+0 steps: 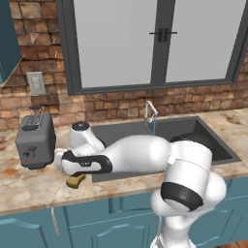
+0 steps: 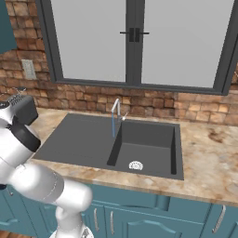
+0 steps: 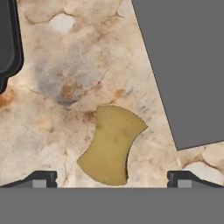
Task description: Soak the sponge with water for a few seconds and then drop it inside the sink.
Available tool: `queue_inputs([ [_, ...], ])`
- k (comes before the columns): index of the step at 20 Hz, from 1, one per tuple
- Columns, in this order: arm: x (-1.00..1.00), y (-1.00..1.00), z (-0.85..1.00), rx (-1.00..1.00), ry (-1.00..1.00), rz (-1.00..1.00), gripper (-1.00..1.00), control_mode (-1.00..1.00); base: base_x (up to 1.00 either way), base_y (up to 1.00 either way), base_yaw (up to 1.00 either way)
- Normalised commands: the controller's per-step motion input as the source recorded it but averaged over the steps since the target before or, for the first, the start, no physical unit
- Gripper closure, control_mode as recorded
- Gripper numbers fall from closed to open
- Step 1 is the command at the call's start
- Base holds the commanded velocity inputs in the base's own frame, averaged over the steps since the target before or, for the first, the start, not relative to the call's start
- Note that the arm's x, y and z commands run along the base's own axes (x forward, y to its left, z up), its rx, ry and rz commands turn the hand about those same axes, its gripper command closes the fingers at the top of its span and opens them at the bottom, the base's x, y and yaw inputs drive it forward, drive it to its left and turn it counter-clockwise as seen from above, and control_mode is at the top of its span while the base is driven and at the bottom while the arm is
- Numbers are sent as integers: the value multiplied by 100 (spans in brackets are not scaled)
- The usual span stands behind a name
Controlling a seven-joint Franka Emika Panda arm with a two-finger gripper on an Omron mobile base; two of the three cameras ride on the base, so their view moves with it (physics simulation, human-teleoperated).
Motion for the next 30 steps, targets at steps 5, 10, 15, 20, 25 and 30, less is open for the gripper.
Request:
queue_inputs([
  [5, 11, 1, -19, 0, 0, -1, -100, -100, 0, 0, 0],
  [10, 10, 0, -19, 0, 0, -2, -100, -100, 0, 0, 0],
  [15, 1, 7, -13, 0, 0, -3, -100, -100, 0, 0, 0],
  [20, 0, 10, -11, 0, 0, -3, -100, -100, 0, 0, 0],
  [25, 2, 7, -12, 0, 0, -3, -100, -100, 0, 0, 0],
  [30, 6, 0, -13, 0, 0, -3, -100, -100, 0, 0, 0],
])
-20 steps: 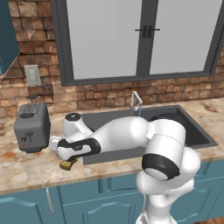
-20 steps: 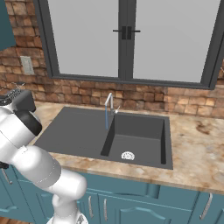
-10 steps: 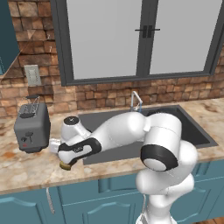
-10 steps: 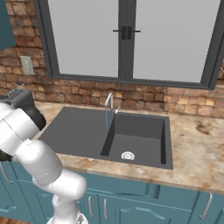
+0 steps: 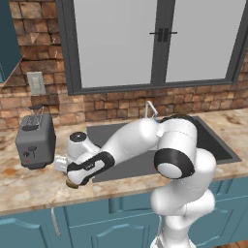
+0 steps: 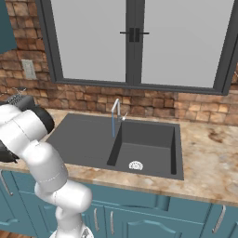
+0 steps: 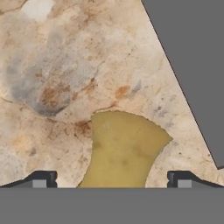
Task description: Soak the sponge with water for a few seconds and then drop it inside the sink.
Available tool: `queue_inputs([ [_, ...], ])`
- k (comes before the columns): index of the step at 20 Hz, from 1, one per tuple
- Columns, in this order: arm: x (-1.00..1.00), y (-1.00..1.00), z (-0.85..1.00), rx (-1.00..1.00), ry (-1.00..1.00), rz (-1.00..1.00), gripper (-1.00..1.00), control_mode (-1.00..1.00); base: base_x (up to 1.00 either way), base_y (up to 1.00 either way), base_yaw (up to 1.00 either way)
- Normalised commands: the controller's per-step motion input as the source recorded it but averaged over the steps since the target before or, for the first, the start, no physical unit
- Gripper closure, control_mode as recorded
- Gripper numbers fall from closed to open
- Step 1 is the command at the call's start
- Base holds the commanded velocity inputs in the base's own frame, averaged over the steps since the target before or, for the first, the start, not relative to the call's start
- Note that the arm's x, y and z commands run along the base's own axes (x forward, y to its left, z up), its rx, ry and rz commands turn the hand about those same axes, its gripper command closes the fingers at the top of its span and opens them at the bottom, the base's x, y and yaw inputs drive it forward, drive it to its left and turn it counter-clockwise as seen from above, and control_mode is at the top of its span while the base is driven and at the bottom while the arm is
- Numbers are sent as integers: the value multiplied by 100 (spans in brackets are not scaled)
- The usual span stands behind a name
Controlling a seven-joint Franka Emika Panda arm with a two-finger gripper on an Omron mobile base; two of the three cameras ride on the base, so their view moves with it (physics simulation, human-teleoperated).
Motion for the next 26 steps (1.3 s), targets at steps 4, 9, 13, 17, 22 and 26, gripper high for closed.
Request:
queue_inputs([
  [4, 3, 0, -19, 0, 0, -3, -100, -100, 0, 0, 0],
  [9, 0, 0, -24, 0, 0, -3, -100, -100, 0, 0, 0],
  [13, 0, 0, -23, 0, 0, -3, -100, -100, 0, 0, 0],
  [17, 0, 1, -16, 0, 0, -2, -100, -100, 0, 0, 0],
  [22, 0, 0, 0, 0, 0, 0, -100, -100, 0, 0, 0],
  [26, 0, 0, 0, 0, 0, 0, 100, -100, 0, 0, 0],
])
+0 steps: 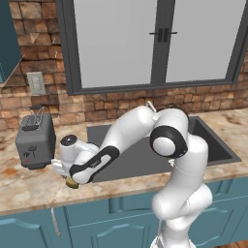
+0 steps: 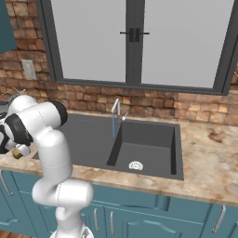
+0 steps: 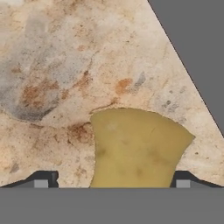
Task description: Soak the sponge with water for a few seconds and then drop it inside the sink.
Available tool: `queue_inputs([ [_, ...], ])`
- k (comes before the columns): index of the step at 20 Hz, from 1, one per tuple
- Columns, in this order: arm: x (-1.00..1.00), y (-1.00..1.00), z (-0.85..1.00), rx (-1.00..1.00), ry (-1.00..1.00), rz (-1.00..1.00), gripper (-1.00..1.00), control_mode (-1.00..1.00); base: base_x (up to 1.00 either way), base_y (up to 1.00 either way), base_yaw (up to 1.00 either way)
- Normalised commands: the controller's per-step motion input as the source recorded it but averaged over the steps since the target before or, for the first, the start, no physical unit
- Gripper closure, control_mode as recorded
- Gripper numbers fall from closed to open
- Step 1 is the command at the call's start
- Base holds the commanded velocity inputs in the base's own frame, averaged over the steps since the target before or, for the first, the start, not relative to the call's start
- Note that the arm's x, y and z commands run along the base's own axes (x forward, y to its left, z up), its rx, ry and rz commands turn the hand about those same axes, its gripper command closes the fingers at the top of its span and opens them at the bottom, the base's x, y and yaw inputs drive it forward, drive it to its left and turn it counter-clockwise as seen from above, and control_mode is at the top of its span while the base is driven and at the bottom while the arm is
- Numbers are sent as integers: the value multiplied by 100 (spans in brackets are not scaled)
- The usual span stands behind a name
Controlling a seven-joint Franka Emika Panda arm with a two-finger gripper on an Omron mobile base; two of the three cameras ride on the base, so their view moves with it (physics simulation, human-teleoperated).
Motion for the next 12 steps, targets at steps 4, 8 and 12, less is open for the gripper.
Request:
queue_inputs([
  [4, 0, 0, 0, 0, 0, 0, 100, -100, 0, 0, 0],
  [8, 0, 0, 0, 0, 0, 0, 100, -100, 0, 0, 0],
  [12, 0, 0, 1, 0, 0, 0, 100, -100, 0, 0, 0],
])
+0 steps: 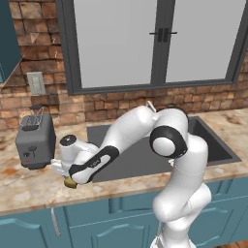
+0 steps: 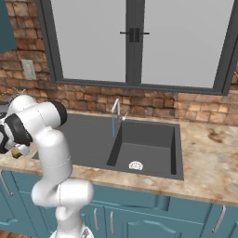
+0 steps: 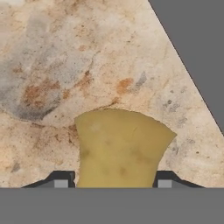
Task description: Soak the sponge with water for a few seconds and then drop it inside the sink.
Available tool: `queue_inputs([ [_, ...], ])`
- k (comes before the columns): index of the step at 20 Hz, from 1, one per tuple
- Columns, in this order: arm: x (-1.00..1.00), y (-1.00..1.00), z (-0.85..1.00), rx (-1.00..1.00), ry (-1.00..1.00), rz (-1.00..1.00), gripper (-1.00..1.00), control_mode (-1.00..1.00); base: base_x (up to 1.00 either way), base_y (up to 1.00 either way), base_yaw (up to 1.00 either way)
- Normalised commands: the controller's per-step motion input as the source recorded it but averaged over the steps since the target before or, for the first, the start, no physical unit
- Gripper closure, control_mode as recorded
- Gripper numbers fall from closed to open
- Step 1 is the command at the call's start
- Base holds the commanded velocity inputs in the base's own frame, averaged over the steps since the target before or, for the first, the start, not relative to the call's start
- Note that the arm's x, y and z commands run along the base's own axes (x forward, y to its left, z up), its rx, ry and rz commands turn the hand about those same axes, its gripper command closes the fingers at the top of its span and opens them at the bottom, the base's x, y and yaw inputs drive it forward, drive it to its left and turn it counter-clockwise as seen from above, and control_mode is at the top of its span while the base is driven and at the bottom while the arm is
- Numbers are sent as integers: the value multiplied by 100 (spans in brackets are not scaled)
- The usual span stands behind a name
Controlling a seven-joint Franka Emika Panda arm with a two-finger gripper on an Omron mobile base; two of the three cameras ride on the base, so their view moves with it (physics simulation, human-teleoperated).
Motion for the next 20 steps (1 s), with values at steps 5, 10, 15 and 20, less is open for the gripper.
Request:
queue_inputs([
  [5, -4, -17, 68, 1, 1, 0, 100, -100, 0, 0, 0],
  [10, -12, -46, 92, 8, 0, 0, 100, -100, 0, 0, 0],
  [15, -5, -62, 67, 8, 0, 1, 100, -100, 0, 0, 0],
  [20, -13, -68, 20, 3, 0, 3, 100, -100, 0, 0, 0],
])
